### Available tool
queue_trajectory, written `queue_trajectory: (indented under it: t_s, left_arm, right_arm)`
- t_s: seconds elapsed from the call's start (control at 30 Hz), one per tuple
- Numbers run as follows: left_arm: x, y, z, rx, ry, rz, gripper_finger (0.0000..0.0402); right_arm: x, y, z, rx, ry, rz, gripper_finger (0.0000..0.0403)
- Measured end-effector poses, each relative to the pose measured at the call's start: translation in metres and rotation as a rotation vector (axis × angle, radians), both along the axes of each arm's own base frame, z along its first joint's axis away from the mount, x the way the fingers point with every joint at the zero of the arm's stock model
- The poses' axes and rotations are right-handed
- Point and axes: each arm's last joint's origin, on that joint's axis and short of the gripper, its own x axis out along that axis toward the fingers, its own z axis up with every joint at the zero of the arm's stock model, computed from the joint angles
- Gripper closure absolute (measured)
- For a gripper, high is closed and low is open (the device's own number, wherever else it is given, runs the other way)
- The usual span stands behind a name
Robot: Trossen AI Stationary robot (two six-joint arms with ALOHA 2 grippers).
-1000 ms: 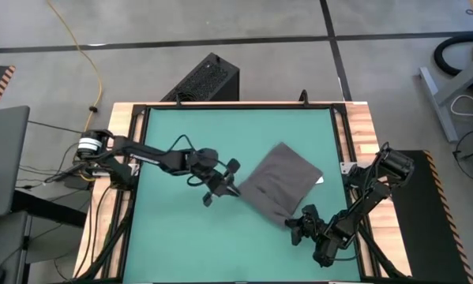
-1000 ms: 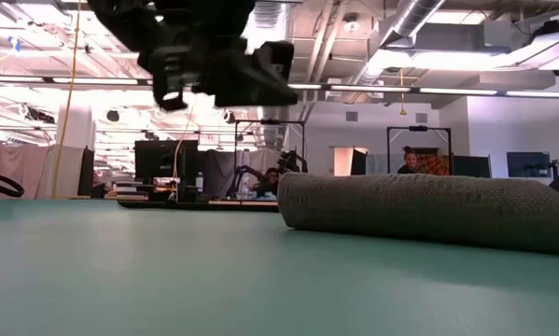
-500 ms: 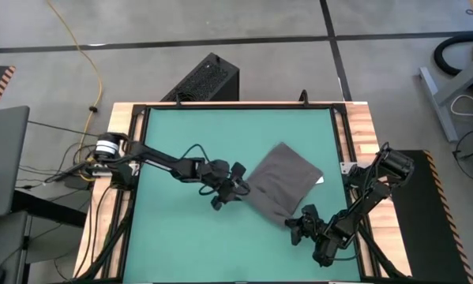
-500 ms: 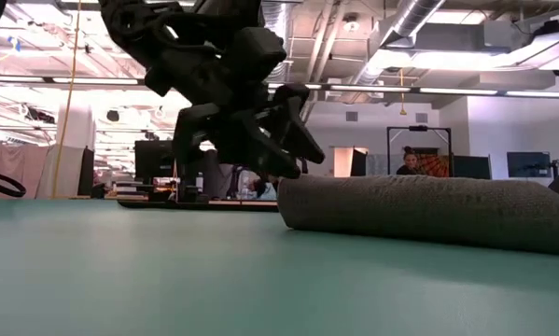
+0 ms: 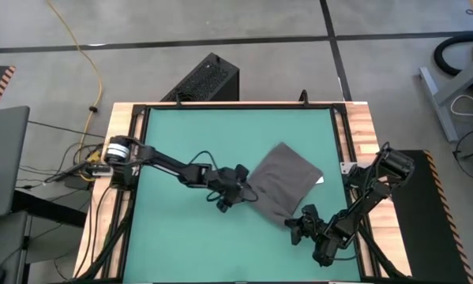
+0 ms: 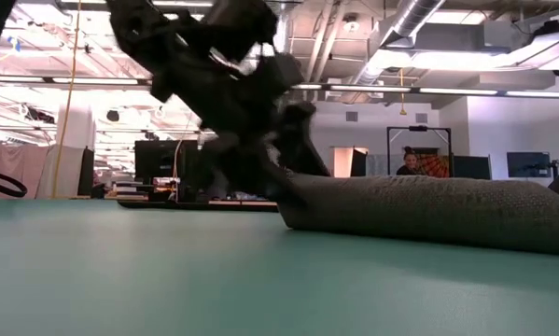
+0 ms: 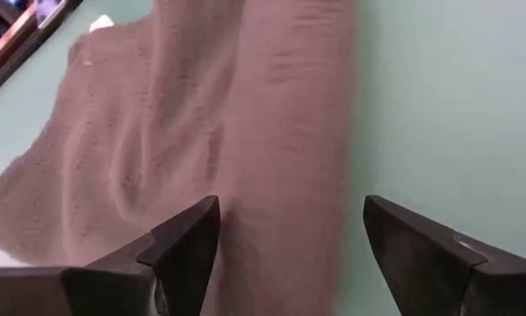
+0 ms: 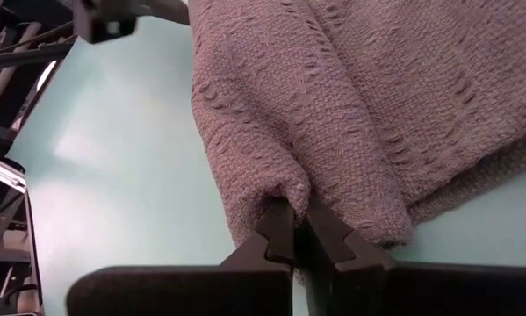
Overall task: Roll towel into tight, uniform cylinder
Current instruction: Roll the gray towel
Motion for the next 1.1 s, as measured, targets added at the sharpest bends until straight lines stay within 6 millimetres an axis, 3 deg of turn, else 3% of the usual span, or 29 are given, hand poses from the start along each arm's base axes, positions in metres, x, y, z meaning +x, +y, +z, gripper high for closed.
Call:
queue_trajectory:
  t_s: [0.13,0.27,0.37,0.73,0.97,1.1]
  left_arm:
    - [0.015,-0.003,-0.014,0.030,0.072,0.022,0.0131]
    - [0.022,-0.004,-0.006,0.036,0.082,0.041,0.0134]
    - [0.025,-0.004,-0.003,0.058,0.116,0.049,0.0158]
    - [0.027,0.015,0.000,-0.030,0.216,0.038,0.0383]
    - [0.034,0.043,0.029,-0.305,0.399,0.021,0.0391]
    - [0.035,0.048,0.039,-0.395,0.492,0.076,0.0393]
  right_arm:
    - [0.000,0.000,0.000,0.003,0.000,0.000,0.0382]
    - [0.000,0.000,0.000,0.016,-0.004,-0.009,0.0382]
    - [0.000,0.000,0.000,0.030,-0.009,-0.017,0.0382]
    - [0.001,0.000,0.001,0.086,-0.045,-0.065,0.0382]
    - [0.001,0.001,0.002,0.111,-0.070,-0.081,0.0382]
    - [0.006,0.000,0.002,0.112,-0.074,-0.088,0.0380]
